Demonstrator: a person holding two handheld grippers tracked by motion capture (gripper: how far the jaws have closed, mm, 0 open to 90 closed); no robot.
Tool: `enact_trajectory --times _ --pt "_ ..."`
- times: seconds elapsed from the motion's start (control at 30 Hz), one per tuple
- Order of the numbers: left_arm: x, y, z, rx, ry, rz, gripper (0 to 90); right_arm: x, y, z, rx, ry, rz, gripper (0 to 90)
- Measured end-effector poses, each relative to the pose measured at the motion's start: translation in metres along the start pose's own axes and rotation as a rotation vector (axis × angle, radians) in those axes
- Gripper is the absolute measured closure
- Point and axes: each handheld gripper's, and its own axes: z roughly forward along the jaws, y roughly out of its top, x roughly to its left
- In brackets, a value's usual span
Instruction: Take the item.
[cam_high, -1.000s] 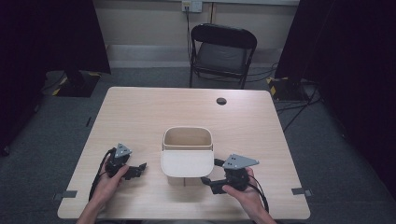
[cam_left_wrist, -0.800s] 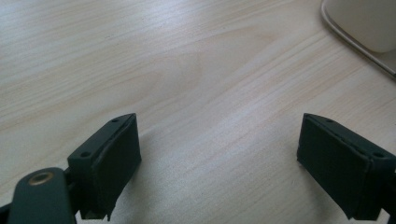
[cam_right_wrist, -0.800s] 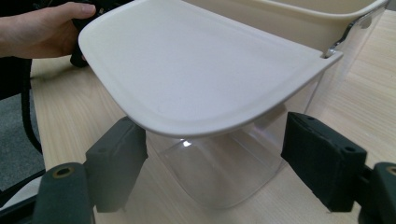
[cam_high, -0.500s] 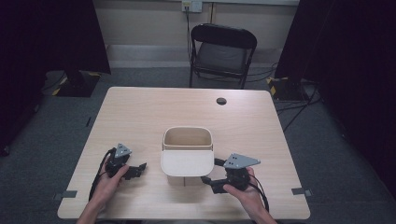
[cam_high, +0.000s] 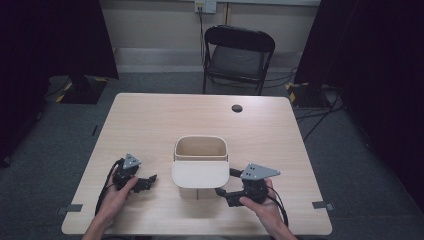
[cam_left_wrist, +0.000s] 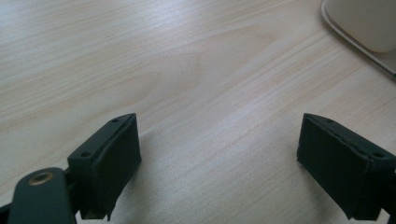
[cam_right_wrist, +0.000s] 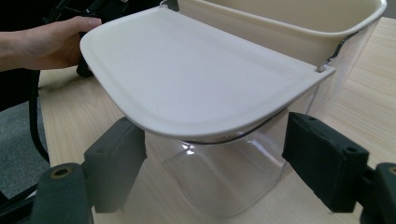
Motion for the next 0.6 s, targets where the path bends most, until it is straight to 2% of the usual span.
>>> enact_trajectory --times 0.6 --pt "0.0000 0.0000 0.0000 0.000 0.000 0.000 12.8 -0.0001 0.0040 -0.0030 -0.022 -0.005 -0.004 23.4"
